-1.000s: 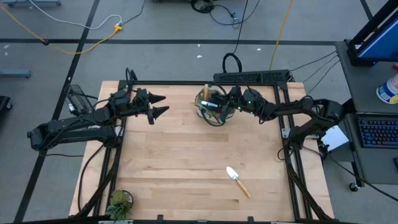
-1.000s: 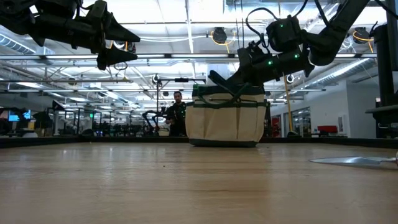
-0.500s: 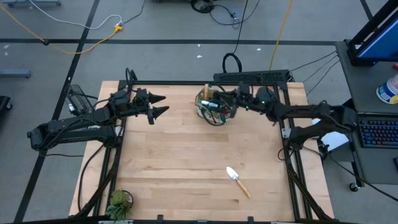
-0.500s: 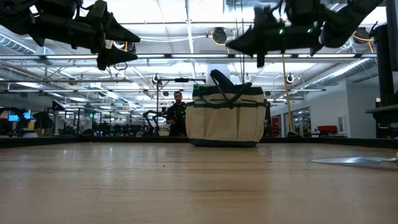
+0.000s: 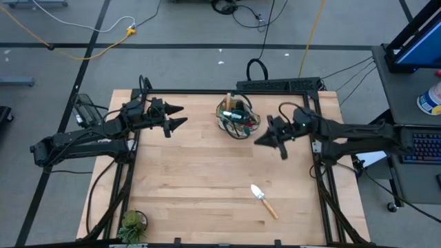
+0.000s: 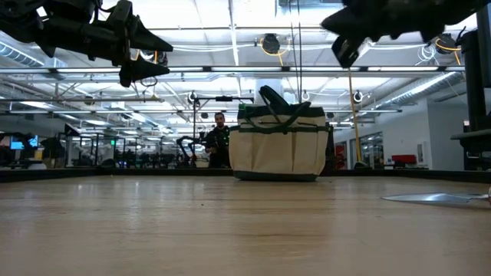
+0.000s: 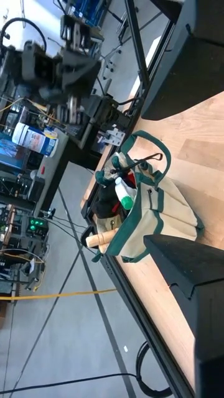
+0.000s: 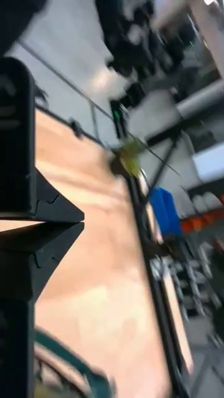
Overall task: Pick & Place Garden tools in Gardening bag
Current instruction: Put the brown trowel into the green gardening bag
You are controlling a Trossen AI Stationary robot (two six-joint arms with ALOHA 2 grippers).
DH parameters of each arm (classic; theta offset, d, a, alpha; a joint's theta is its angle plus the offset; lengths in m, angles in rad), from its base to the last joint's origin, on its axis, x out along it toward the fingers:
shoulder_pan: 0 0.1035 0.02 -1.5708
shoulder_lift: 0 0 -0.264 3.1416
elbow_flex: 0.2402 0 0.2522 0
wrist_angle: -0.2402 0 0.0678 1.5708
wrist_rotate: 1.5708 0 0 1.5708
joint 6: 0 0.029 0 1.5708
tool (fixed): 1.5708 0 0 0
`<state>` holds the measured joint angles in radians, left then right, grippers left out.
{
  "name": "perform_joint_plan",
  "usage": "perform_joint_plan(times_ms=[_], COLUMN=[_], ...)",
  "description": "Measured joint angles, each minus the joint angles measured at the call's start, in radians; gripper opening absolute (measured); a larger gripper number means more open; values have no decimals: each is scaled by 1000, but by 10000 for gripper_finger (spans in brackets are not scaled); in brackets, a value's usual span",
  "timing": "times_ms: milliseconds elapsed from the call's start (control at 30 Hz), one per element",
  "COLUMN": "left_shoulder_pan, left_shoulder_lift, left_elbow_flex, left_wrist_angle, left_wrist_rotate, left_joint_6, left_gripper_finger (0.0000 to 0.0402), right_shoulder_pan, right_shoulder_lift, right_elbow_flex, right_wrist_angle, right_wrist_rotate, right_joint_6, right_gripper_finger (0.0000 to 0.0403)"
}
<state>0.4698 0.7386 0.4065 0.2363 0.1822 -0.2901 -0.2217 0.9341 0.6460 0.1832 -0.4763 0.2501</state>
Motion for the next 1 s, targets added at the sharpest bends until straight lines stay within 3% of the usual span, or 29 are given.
perform_joint_plan(times_ms=[333,600,800,1000], left_shoulder_pan=[0,0,0,0], left_shoulder_lift=[0,0,0,0], left_elbow_flex=[0,0,0,0], left_wrist_angle=[0,-2,-5,-12], left_wrist_rotate=[0,0,1,1], left_joint_6=[7,20,22,21], left_gripper_finger=[324,324,324,324], right_shoulder_pan=[242,391,486,608], right_shoulder_lift=[-62,-5,61,139], right_elbow_flex=[0,0,0,0], right_wrist_angle=[-207,-408,-369,-367], right_wrist_rotate=[5,114,164,213], right_joint_6=[59,191,261,186], right_gripper_finger=[6,42,88,121])
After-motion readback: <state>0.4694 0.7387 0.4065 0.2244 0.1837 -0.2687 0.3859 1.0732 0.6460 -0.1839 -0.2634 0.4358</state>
